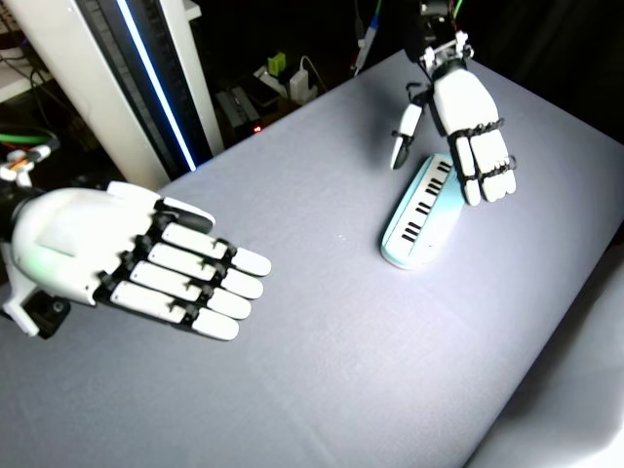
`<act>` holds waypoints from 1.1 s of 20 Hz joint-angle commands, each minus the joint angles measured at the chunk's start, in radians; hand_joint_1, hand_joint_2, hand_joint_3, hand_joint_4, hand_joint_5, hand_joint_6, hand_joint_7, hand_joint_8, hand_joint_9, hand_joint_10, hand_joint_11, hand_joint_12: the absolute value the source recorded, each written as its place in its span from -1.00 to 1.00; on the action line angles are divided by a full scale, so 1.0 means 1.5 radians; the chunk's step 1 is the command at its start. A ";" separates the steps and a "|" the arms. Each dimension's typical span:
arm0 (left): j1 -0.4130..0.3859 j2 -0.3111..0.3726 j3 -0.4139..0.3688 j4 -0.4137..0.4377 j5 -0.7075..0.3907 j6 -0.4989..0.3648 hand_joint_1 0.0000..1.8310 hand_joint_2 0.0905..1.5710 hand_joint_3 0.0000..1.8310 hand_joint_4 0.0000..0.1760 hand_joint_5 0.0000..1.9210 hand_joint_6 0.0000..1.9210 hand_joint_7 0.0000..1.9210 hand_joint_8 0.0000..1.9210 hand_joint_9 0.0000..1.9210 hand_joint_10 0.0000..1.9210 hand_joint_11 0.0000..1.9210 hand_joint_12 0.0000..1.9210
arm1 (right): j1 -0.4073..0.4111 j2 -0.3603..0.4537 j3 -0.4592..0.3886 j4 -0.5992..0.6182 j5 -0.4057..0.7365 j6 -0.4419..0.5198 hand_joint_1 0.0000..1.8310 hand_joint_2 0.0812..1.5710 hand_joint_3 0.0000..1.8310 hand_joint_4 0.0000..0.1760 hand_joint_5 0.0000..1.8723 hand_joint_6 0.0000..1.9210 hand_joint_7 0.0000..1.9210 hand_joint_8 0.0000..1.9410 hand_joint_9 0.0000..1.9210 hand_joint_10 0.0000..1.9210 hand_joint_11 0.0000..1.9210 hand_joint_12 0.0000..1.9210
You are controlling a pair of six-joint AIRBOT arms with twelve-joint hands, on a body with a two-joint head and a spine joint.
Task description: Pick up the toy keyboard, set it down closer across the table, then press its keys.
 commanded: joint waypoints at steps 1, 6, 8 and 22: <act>-0.011 -0.006 0.008 -0.003 -0.053 0.002 -0.13 0.08 -1.00 -0.02 -1.00 -1.00 -1.00 -1.00 -1.00 -1.00 -1.00 -1.00 | 0.004 0.003 0.000 0.002 0.080 0.000 -0.93 0.65 -1.00 -1.00 -1.00 -1.00 -1.00 -1.00 -1.00 -1.00 -1.00 -1.00; -0.022 -0.034 0.038 -0.003 -0.005 0.003 -0.10 0.09 -1.00 0.00 -1.00 -1.00 -1.00 -1.00 -1.00 -1.00 -1.00 -1.00 | 0.003 0.003 0.000 0.003 0.080 0.000 -0.90 0.64 -1.00 -1.00 -1.00 -1.00 -1.00 -1.00 -1.00 -1.00 -1.00 -1.00; -0.027 -0.042 0.046 0.003 0.017 0.003 -0.08 0.13 -0.98 -0.09 -1.00 -1.00 -1.00 -1.00 -1.00 -1.00 -1.00 -1.00 | 0.002 0.003 0.000 0.003 0.080 0.000 -0.89 0.64 -1.00 -1.00 -1.00 -1.00 -1.00 -1.00 -1.00 -1.00 -1.00 -1.00; -0.038 -0.066 0.074 0.013 0.066 0.001 0.40 0.44 -1.00 -1.00 -0.46 -0.87 -0.52 0.24 -0.49 0.61 -0.43 0.99 | 0.001 0.003 -0.001 0.004 0.080 0.000 -0.92 0.64 -1.00 -1.00 -1.00 -1.00 -1.00 -1.00 -1.00 -1.00 -1.00 -1.00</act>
